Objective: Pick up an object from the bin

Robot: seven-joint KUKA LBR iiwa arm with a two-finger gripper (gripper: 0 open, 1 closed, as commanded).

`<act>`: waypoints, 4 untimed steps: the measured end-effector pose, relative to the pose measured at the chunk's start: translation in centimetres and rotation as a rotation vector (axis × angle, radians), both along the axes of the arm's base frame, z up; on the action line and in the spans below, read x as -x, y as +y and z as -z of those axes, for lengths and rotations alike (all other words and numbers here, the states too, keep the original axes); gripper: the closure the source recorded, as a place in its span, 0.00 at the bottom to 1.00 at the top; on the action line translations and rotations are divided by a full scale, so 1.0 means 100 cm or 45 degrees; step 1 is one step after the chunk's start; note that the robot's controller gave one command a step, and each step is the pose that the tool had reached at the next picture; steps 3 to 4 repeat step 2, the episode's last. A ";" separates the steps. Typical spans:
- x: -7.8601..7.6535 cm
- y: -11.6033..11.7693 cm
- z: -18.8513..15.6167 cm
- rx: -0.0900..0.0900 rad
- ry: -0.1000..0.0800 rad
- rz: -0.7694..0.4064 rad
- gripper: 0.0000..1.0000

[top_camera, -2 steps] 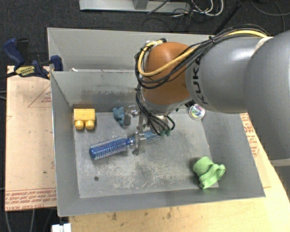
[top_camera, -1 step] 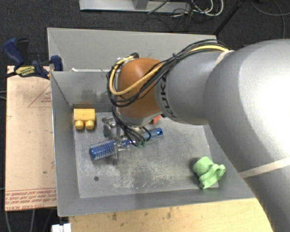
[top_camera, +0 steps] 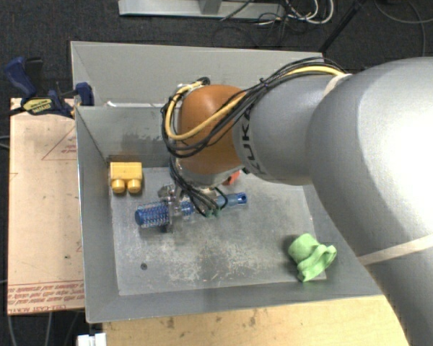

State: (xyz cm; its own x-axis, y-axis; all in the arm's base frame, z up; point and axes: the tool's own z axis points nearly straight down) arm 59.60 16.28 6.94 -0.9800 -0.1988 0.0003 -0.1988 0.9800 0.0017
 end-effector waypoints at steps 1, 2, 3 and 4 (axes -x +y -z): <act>0.012 0.006 -0.119 -0.004 -0.011 0.057 1.00; 0.020 -0.048 -0.200 0.002 -0.009 -0.294 1.00; 0.020 -0.048 -0.200 0.002 -0.009 -0.294 1.00; 0.020 -0.048 -0.200 0.002 -0.009 -0.294 1.00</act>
Offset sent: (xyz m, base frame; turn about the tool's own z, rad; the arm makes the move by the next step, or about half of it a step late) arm -0.0134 0.0048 0.1149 0.0464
